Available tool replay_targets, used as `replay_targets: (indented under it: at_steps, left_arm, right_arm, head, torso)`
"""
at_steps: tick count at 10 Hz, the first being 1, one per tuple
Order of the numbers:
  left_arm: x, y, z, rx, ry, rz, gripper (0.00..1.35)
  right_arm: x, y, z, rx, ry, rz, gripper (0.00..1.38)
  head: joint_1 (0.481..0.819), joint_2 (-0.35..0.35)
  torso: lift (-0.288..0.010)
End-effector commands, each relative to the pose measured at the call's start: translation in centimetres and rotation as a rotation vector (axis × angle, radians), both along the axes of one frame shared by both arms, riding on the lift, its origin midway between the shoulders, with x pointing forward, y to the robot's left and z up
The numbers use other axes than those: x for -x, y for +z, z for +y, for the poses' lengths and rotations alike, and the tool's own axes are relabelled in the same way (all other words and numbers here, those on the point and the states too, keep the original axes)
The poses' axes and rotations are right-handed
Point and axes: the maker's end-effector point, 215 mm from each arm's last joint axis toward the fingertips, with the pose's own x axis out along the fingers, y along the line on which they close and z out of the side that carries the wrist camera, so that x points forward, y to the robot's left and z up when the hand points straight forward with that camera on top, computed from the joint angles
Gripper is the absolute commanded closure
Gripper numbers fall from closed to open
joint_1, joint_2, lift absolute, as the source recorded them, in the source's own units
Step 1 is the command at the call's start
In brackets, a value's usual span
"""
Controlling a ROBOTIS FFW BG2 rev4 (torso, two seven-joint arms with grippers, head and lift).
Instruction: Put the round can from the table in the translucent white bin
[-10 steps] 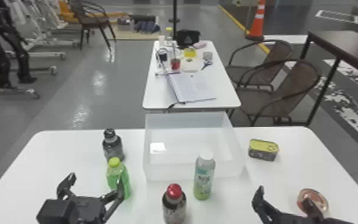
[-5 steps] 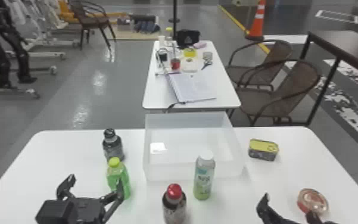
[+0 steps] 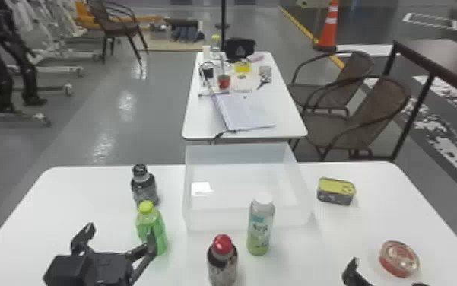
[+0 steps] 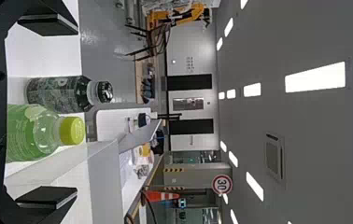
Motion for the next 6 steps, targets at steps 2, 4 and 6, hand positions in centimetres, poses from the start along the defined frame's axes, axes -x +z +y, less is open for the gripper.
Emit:
replay_targets:
  at_steps: [2, 4, 6]
  left_arm:
    - [0.1, -0.3, 0.3, 0.010, 0.007, 0.007, 0.10]
    - [0.3, -0.4, 0.5, 0.010, 0.011, 0.007, 0.10]
    - [0.4, -0.5, 0.5, 0.009, 0.013, 0.009, 0.09]
  right_arm:
    - [0.2, -2.2, -2.5, 0.041, -0.041, 0.055, 0.09]
    - [-0.6, -2.7, -4.0, 0.081, -0.054, 0.065, 0.09]
    - [-2.0, -2.6, -5.0, 0.104, -0.047, 0.064, 0.09]
  head:
    - [0.549, 0.000]
    - [0.549, 0.000]
    - [0.549, 0.000]
  torso:
    - [-0.100]
    - [-0.100]
    - [-0.100]
